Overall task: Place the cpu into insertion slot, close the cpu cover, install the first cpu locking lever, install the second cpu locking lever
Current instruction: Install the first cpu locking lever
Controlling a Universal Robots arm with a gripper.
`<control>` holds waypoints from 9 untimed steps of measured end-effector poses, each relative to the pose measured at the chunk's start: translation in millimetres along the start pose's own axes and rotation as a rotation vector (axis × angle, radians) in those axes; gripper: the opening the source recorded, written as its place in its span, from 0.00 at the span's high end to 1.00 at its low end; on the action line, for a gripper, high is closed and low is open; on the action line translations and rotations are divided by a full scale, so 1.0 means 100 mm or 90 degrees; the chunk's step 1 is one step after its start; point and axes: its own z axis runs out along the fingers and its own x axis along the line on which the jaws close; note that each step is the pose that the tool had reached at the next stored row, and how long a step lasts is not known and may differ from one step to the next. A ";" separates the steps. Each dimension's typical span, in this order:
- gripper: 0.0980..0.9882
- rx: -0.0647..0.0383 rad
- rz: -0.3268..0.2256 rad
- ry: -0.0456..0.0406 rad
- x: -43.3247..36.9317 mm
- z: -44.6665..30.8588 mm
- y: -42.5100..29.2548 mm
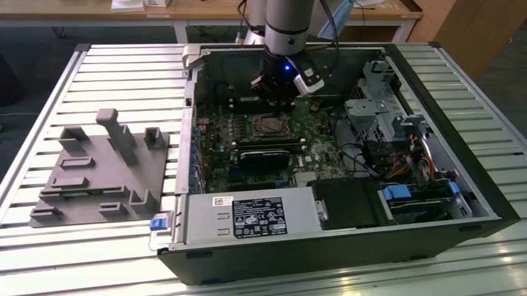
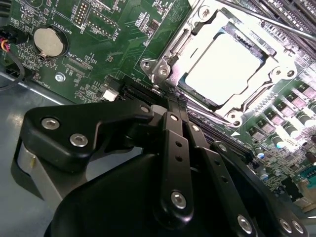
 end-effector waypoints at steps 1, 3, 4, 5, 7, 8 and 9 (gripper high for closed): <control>0.99 0.000 0.000 0.0000 0.000 -0.002 0.000; 0.99 0.000 0.000 -0.0001 -0.001 -0.003 0.000; 0.99 0.000 0.000 -0.0002 -0.001 -0.003 0.000; 0.99 0.001 0.000 -0.0001 -0.001 -0.002 0.001; 0.99 0.003 0.000 0.0001 -0.001 -0.001 0.000; 0.99 0.004 0.000 0.0001 -0.001 0.000 0.000; 0.99 0.005 0.000 0.0002 -0.001 0.001 0.000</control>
